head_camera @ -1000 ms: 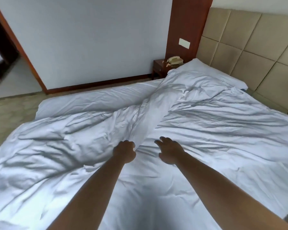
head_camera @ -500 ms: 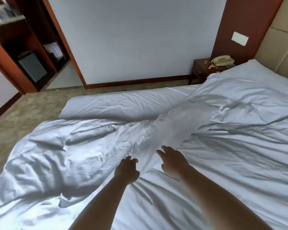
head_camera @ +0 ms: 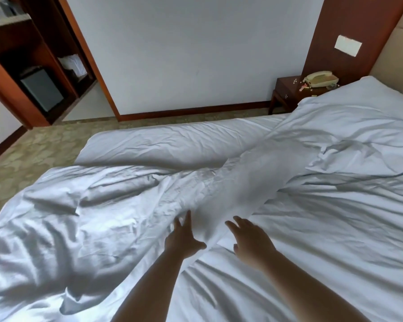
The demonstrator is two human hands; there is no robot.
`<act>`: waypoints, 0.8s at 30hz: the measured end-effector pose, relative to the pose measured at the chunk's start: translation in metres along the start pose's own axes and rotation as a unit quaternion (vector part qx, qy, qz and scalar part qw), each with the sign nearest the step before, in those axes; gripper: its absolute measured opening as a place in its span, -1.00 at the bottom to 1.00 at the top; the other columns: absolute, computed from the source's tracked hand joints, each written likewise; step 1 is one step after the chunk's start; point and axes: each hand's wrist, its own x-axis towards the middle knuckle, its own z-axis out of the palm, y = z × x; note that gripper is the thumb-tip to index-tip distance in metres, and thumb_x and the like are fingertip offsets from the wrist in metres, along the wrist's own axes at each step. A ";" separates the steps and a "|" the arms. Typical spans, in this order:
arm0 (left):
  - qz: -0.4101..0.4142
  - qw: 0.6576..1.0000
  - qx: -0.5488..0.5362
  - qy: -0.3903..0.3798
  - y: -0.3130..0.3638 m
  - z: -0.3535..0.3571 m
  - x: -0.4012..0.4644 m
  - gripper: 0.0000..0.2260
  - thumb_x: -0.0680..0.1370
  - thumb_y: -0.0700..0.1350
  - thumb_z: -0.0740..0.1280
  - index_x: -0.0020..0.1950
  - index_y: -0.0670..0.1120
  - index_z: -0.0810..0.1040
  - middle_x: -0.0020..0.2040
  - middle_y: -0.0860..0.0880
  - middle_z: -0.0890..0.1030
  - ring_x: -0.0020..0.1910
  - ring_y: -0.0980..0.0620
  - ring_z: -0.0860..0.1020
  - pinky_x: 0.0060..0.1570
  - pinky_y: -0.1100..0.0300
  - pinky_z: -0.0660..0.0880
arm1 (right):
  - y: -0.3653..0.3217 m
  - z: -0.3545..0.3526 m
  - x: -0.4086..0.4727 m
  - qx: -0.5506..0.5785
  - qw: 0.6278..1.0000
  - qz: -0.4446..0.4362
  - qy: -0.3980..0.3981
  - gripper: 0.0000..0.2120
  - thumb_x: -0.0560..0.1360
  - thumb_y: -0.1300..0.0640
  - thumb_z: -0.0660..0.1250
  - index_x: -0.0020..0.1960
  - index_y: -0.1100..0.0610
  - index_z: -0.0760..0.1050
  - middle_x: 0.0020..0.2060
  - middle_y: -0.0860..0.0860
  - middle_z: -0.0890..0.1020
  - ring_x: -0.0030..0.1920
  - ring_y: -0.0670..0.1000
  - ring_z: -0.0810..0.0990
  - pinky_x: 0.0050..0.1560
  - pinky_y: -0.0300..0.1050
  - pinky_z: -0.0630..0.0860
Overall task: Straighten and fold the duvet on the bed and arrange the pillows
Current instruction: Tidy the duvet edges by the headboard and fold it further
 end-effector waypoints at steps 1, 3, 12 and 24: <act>-0.015 1.000 -0.016 -0.012 -0.002 0.001 0.001 0.06 0.39 0.14 0.46 0.55 0.00 -0.29 0.53 -0.22 0.07 0.46 -0.16 0.25 0.36 0.03 0.31 | 0.000 0.004 -0.001 0.003 1.000 0.006 -0.002 -0.40 0.57 0.15 0.19 0.54 0.03 0.04 0.53 0.03 0.06 0.50 0.04 0.11 0.44 -0.06 0.16; -0.040 0.997 -0.058 -0.030 -0.007 0.000 0.003 0.06 0.37 0.10 0.48 0.56 -0.13 -0.23 0.44 -0.20 0.32 0.40 -0.15 0.35 0.32 0.07 0.35 | -0.001 0.010 -0.006 0.001 1.000 0.018 -0.005 -0.40 0.56 0.16 0.19 0.54 0.03 0.03 0.53 0.03 0.06 0.50 0.05 0.11 0.44 -0.06 0.17; 0.178 0.977 0.106 -0.049 0.022 -0.008 -0.084 -0.65 0.45 -0.25 0.25 0.23 -0.12 0.49 0.14 -0.12 0.57 0.13 -0.15 0.55 0.03 0.12 0.49 | -0.021 -0.020 -0.035 -0.067 0.995 -0.018 0.073 -0.13 0.48 0.24 0.30 0.56 -0.06 -0.19 0.53 0.08 -0.28 0.55 0.07 -0.15 0.51 -0.01 -0.04; 0.291 0.934 0.194 0.067 -0.014 -0.033 -0.189 -0.61 0.49 -0.30 0.19 0.31 -0.13 0.37 0.23 -0.11 0.38 0.23 -0.12 0.39 0.14 0.03 0.44 | -0.051 -0.086 -0.124 -0.229 0.973 0.037 0.006 -0.71 0.52 0.09 0.16 0.21 0.09 0.46 0.09 0.03 0.61 0.11 0.09 0.60 0.06 -0.08 0.47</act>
